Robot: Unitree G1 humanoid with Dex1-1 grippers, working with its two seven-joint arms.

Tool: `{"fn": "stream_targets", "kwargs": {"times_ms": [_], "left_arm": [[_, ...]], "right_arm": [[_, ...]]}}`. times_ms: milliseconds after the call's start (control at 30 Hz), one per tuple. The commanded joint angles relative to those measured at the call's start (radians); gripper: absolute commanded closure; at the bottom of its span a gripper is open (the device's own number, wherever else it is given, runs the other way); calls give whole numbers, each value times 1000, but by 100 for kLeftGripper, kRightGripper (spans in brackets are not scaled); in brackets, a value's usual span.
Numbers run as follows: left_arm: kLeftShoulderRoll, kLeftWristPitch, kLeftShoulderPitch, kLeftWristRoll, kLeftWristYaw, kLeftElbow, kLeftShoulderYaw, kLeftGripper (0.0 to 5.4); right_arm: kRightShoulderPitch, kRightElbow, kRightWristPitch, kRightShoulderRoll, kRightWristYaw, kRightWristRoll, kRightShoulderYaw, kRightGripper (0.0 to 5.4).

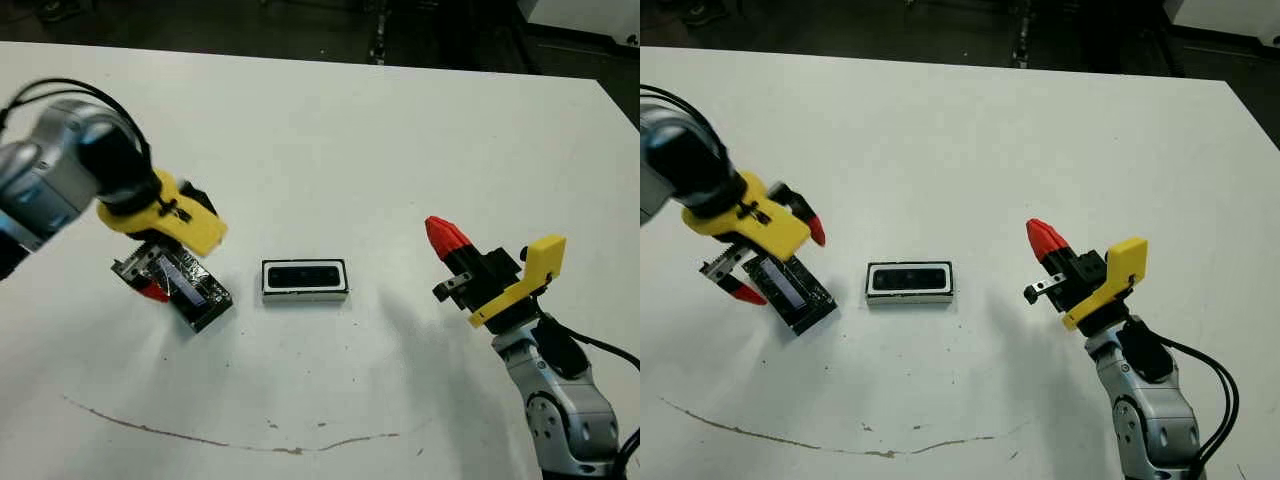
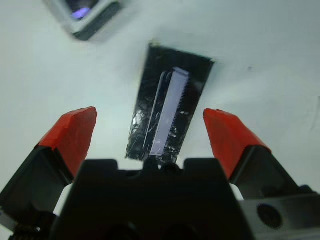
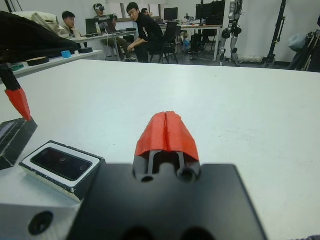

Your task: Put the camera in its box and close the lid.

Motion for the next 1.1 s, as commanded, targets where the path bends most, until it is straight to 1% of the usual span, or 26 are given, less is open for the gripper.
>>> {"fn": "stream_targets", "kwargs": {"times_ms": [33, 133, 267, 367, 433, 533, 733, 800, 900, 1000, 1100], "left_arm": [[14, -46, -28, 2, -3, -21, -55, 0], [15, -85, -32, -21, -3, -13, -63, 0], [9, -77, -42, -9, -3, 8, -78, 0], [0, -119, -29, -7, -3, 37, -52, 0], [-6, -136, -26, -3, -3, 57, -47, 0], [-14, -173, -10, 9, -3, 82, -25, 0], [-30, -198, 11, 44, -3, 98, -4, 0], [-36, -229, 27, 60, -3, 104, 16, 0], [-46, -233, 36, 83, -3, 110, 24, 0], [-56, -216, 53, 92, -3, 117, 45, 0], [-64, -231, 78, 110, -3, 121, 80, 0]], "right_arm": [[0, 8, 13, -1, -5, 6, -1, 539], [1, 11, 16, 4, -3, 14, 0, 539], [6, 10, 18, 4, -4, 13, 3, 539], [10, 4, 23, 3, -7, 11, 5, 539], [12, 8, 12, 5, -1, 10, 8, 539], [15, 15, 1, 6, 7, 6, 12, 539], [20, 12, 7, 9, 5, 8, 14, 539], [22, 12, 5, 10, 7, 10, 16, 539], [22, 18, -2, 11, 12, 9, 19, 539], [22, 19, 1, 11, 12, 9, 21, 539], [22, 21, -6, 10, 14, 5, 23, 539]]}}
